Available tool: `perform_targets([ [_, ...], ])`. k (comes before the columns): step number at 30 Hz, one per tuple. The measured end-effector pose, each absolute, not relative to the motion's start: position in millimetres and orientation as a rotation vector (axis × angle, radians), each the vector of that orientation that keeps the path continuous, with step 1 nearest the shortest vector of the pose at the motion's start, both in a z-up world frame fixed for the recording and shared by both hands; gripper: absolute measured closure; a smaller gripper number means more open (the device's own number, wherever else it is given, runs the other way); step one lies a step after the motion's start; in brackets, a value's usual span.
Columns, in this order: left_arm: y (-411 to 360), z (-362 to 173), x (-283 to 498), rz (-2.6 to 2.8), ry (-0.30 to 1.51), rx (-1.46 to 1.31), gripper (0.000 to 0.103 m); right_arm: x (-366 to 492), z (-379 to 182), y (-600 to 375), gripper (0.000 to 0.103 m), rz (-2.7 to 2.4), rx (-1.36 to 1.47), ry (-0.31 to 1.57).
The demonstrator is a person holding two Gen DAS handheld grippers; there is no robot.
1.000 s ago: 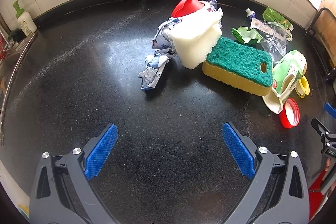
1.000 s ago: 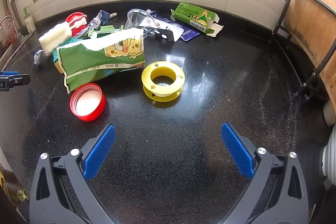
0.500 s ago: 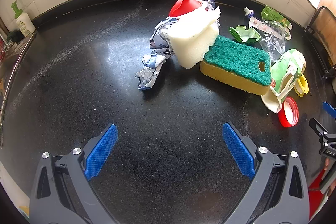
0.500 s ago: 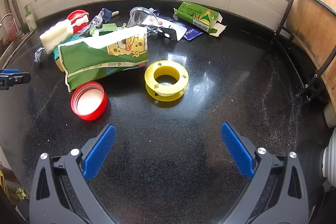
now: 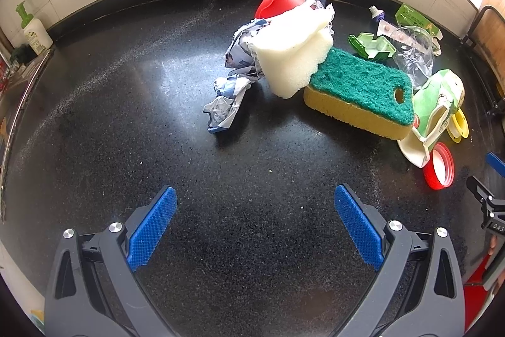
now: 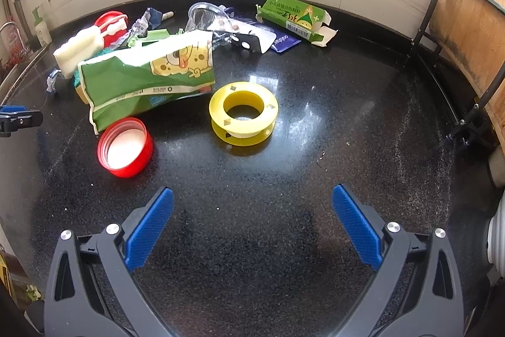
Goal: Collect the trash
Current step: 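Approach the countertop trash with both open grippers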
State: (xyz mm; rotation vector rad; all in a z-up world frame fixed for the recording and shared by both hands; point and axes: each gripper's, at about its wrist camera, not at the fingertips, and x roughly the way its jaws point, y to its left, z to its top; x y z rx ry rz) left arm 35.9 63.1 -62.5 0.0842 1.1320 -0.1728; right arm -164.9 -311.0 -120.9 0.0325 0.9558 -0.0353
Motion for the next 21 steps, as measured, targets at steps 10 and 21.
perform_targets([
  [10, 61, -67, 41, -0.164, 1.145, 0.092, 0.006, -160, -128, -313, 0.006, -0.030, 0.046, 0.964],
  [21, 58, -74, 44, -0.159, 1.161, 0.106, 0.006, -157, -137, -315, 0.006, -0.030, 0.052, 0.989],
])
